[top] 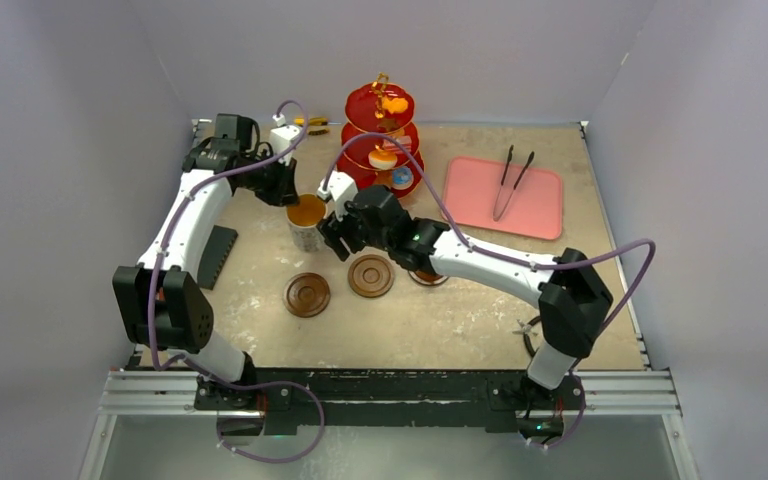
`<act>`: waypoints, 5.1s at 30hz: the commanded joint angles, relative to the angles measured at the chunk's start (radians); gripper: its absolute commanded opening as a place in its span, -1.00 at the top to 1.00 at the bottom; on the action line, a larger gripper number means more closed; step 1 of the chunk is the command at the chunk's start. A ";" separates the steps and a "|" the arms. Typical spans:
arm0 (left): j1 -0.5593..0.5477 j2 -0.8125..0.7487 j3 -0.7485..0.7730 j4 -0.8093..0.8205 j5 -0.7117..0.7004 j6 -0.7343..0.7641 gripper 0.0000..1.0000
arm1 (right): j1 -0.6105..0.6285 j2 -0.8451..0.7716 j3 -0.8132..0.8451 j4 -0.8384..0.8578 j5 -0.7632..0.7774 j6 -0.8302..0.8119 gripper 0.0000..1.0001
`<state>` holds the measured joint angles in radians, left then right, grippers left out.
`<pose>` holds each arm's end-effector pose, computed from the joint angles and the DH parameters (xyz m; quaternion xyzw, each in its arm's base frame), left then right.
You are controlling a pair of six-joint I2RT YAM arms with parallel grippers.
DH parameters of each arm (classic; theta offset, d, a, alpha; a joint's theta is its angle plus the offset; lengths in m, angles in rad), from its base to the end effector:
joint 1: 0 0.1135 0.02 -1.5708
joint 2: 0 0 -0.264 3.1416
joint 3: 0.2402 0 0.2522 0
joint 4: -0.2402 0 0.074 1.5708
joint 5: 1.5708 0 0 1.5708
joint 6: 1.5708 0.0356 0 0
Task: Serve the afternoon tea
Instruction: Pick up the cup at the center of the board, then place the cup on the coaster, then reset both arms
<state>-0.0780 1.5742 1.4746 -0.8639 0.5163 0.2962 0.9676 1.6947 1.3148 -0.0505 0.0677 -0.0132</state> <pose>0.3281 -0.0433 0.3266 0.2466 0.8923 -0.2107 0.3139 0.2300 0.3296 0.2947 -0.3801 0.7508 0.2225 0.4923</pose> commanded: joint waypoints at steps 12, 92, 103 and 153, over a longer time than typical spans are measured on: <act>0.003 -0.080 0.080 0.011 0.135 -0.023 1.00 | 0.000 0.160 0.192 -0.063 -0.066 -0.057 -0.16; 0.187 -0.092 -0.130 0.289 -0.096 -0.184 -0.98 | 0.041 -0.218 -0.422 0.113 0.200 0.230 1.00; 0.186 -0.092 -0.122 0.290 -0.099 -0.187 -0.98 | 0.075 -0.235 -0.431 0.091 0.236 0.227 0.88; 0.187 -0.095 -1.118 1.728 -0.259 -0.340 -0.99 | -0.768 -0.383 -0.979 0.985 0.747 0.329 -0.97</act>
<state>0.1089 1.4433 0.4164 0.5518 0.2718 0.0216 0.2256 1.2758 0.3706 0.5941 0.6994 0.3138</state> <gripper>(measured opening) 0.993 0.987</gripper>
